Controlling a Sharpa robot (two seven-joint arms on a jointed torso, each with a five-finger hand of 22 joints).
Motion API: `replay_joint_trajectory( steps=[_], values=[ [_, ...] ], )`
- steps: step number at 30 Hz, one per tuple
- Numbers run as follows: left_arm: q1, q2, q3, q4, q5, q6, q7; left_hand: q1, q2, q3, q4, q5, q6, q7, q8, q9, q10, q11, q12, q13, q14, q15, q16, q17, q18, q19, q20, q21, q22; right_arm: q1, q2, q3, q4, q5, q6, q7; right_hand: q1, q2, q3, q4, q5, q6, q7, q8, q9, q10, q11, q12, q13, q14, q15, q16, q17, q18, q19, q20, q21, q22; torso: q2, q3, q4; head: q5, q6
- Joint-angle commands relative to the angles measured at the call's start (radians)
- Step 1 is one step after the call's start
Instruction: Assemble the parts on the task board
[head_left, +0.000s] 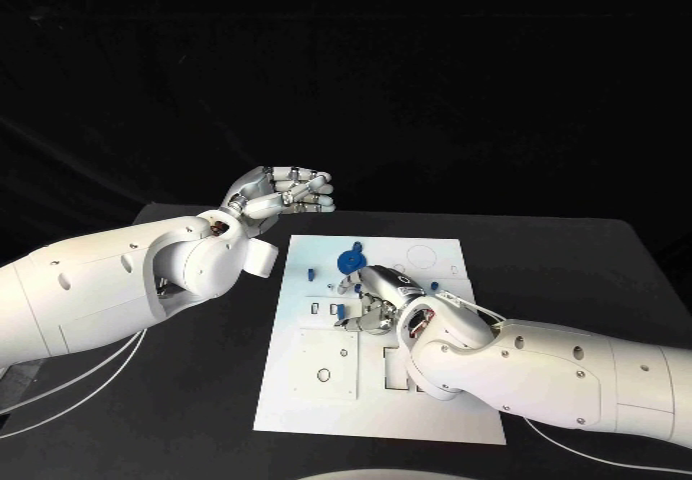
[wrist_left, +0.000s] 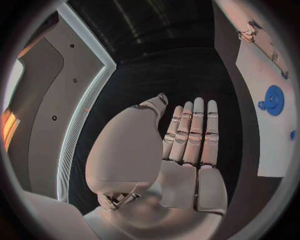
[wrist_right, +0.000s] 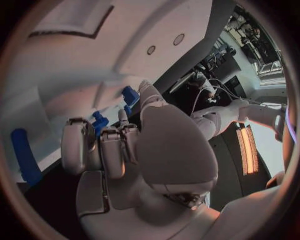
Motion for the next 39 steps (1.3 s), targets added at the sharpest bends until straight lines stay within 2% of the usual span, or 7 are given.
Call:
replay_joint_trajectory(
  steps=[1, 9, 15, 20, 23, 27, 39],
  values=[
    [0.000, 0.000, 0.000, -0.002, 0.000, 0.016, -0.002, -0.001, -0.012, 0.004, 0.000, 0.004, 0.008, 0.007, -0.005, -0.002, 0.004, 0.001, -0.005, 0.000, -0.001, 0.001, -0.004, 0.001, 0.015, 0.006, 0.001, 0.001, -0.001, 0.001, -0.022, 0.001, 0.026, -0.001, -0.084, 0.044, 0.011, -0.001, -0.011, 0.012, 0.002, -0.005, 0.001, 0.000, -0.001, 0.000, 0.005, -0.004, 0.109, 0.087, 0.006, -0.006, 0.185, 0.002, 0.000, 0.004, -0.004, 0.057, -0.001, 0.0012, -0.0018, 0.001, -0.001],
    [-0.001, -0.006, -0.002, -0.018, -0.088, 0.024, -0.079, -0.034, -0.027, -0.021, 0.012, 0.004, -0.002, 0.006, -0.012, -0.003, -0.001, -0.001, -0.001, 0.003, 0.102, -0.021, 0.053, 0.040, 0.014, 0.110, -0.035, 0.054, 0.018, 0.050, -0.141, 0.010, 0.109, 0.236, -0.061, 0.269, 0.047, 0.038, 0.013, 0.009, -0.001, 0.030, -0.008, 0.028, 0.004, -0.004, -0.003, -0.006, 0.105, 0.083, 0.001, -0.012, 0.167, 0.010, -0.017, 0.000, -0.029, 0.036, -0.004, -0.0002, -0.0009, 0.005, 0.002],
    [-0.002, -0.013, -0.005, -0.030, -0.266, 0.068, -0.216, -0.049, -0.001, -0.071, 0.016, 0.011, 0.017, -0.035, 0.099, 0.053, 0.126, -0.061, 0.146, 0.079, 0.309, -0.096, 0.407, 0.252, 0.013, 0.308, -0.122, 0.222, 0.098, 0.136, -0.256, 0.013, 0.154, 0.547, 0.051, 0.346, 0.068, 0.067, 0.058, 0.007, -0.003, 0.056, -0.017, 0.057, 0.009, -0.008, -0.011, -0.009, 0.101, 0.079, -0.008, -0.018, 0.150, 0.015, -0.032, -0.008, -0.051, 0.018, -0.009, 0.0014, -0.0065, 0.004, 0.000],
    [-0.001, -0.019, -0.005, -0.023, -0.423, 0.154, -0.411, -0.156, 0.072, -0.141, 0.033, 0.011, -0.074, -0.092, 0.382, 0.232, 0.047, -0.117, 0.616, 0.415, 0.415, -0.151, 0.956, 0.759, 0.000, 0.354, -0.169, 0.475, 0.253, 0.189, -0.331, 0.014, 0.166, 0.649, 0.100, 0.360, 0.040, 0.063, 0.060, 0.010, -0.005, 0.072, -0.024, 0.079, 0.013, -0.007, -0.017, -0.009, 0.101, 0.079, -0.012, -0.019, 0.148, 0.015, -0.032, -0.013, -0.054, 0.018, -0.014, 0.0042, -0.0087, 0.009, -0.005],
    [0.000, -0.021, -0.005, -0.012, -0.524, 0.197, -0.552, -0.236, 0.081, -0.174, 0.049, 0.005, -0.087, -0.108, 0.461, 0.271, 0.034, -0.132, 0.805, 0.540, 0.481, -0.158, 1.064, 0.903, 0.013, 0.346, -0.189, 0.561, 0.309, 0.210, -0.361, 0.014, 0.161, 0.682, 0.109, 0.365, 0.035, 0.062, 0.060, 0.010, -0.005, 0.076, -0.025, 0.083, 0.014, -0.007, -0.018, -0.008, 0.101, 0.078, -0.014, -0.019, 0.147, 0.015, -0.032, -0.013, -0.054, 0.018, -0.017, 0.0063, -0.0090, 0.009, -0.009],
    [0.008, -0.016, -0.003, -0.004, -0.629, 0.270, -0.729, -0.286, 0.098, -0.202, 0.050, 0.004, -0.069, -0.137, 0.541, 0.307, 0.168, -0.161, 1.103, 0.873, 0.528, -0.184, 1.124, 0.991, -0.013, 0.403, -0.212, 0.743, 0.531, 0.225, -0.380, 0.015, 0.139, 0.701, 0.108, 0.369, 0.033, 0.061, 0.060, 0.010, -0.005, 0.078, -0.026, 0.086, 0.015, -0.006, -0.019, -0.008, 0.102, 0.078, -0.014, -0.019, 0.147, 0.015, -0.031, -0.014, -0.054, 0.018, -0.021, 0.0085, -0.0058, 0.011, -0.013],
    [0.033, 0.057, -0.007, -0.019, -0.841, 0.393, -0.970, -0.336, 0.102, -0.258, 0.051, 0.003, -0.075, -0.146, 0.574, 0.321, 0.170, -0.169, 1.146, 0.914, 0.530, -0.191, 1.124, 0.989, -0.021, 0.402, -0.220, 0.808, 0.605, 0.235, -0.380, 0.015, 0.089, 0.710, 0.094, 0.369, 0.033, 0.052, 0.060, 0.006, -0.005, 0.079, -0.028, 0.091, 0.015, -0.005, -0.021, -0.006, 0.104, 0.078, -0.016, -0.020, 0.145, 0.015, -0.032, -0.016, -0.056, 0.017, -0.025, 0.0098, -0.0026, 0.017, -0.024]
  ],
)
